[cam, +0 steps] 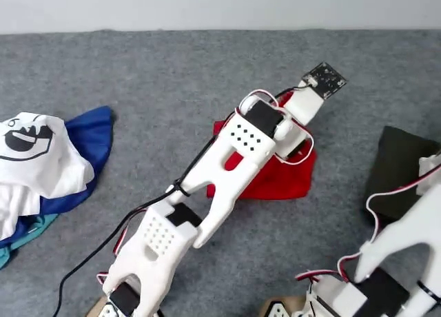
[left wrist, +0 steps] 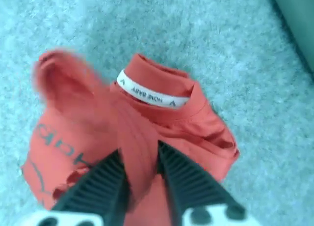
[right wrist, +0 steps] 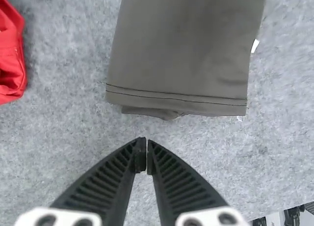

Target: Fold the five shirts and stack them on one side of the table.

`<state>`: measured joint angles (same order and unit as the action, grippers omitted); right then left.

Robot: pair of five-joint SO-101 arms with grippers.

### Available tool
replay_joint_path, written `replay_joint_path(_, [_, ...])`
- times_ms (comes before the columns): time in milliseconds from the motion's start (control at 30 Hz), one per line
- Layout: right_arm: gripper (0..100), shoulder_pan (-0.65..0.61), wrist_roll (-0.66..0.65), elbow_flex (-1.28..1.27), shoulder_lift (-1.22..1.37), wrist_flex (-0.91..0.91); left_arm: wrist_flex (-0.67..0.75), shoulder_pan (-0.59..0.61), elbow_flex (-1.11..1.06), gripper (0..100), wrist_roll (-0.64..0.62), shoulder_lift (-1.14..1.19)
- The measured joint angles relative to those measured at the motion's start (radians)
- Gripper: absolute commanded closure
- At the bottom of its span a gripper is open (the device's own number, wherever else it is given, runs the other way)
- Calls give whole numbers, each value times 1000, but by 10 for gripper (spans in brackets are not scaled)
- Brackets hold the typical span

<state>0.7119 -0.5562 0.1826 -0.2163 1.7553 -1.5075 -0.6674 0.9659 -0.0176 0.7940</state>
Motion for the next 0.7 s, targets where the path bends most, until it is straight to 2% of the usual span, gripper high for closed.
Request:
replay_joint_path(100, [989,0,0,0,-2,0,-31,0,109,786,-26,41])
replay_joint_path(333, [989,0,0,0,-3,0,-147,0,296,791,-29,77])
replay_joint_path(400, [989,0,0,0,-3,0,-192,5,331,831,-26,77])
replay_joint_path(533, [989,0,0,0,-3,0,-221,66,347,980,3,77])
replay_joint_path(700, [989,0,0,0,-3,0,-221,149,279,986,84,100])
